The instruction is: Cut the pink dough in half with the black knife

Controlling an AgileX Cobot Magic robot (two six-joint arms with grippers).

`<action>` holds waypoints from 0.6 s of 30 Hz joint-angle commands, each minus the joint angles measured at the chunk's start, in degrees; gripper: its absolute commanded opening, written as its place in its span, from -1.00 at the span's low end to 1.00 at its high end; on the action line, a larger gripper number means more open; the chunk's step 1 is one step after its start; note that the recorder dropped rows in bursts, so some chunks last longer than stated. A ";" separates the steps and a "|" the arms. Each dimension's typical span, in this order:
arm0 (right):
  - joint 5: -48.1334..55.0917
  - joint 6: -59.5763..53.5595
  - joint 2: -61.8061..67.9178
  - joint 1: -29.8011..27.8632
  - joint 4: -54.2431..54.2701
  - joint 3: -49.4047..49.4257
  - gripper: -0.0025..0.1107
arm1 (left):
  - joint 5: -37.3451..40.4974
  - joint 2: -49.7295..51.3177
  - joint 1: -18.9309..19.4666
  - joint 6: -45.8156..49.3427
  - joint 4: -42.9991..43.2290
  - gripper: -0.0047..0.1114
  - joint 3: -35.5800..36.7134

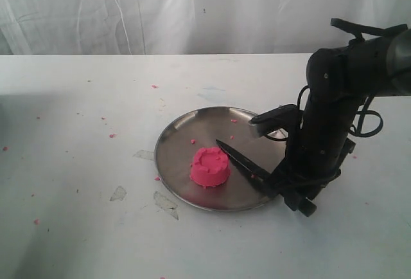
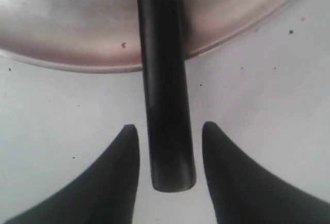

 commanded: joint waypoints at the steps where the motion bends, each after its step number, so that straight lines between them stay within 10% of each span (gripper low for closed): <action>1: -0.20 1.47 -0.08 -0.03 -0.03 -0.09 -0.27 | -0.12 -0.24 -0.37 -0.01 -0.44 -0.92 0.17; 12: -5.29 -0.57 -10.93 -0.89 -3.11 -3.20 -0.34 | -0.12 -0.24 -0.94 -0.01 -0.44 -0.92 0.17; 18: -18.96 34.83 -14.57 -9.39 -28.65 -0.19 -0.56 | -0.12 -0.24 -1.44 -0.01 -0.44 -0.92 0.17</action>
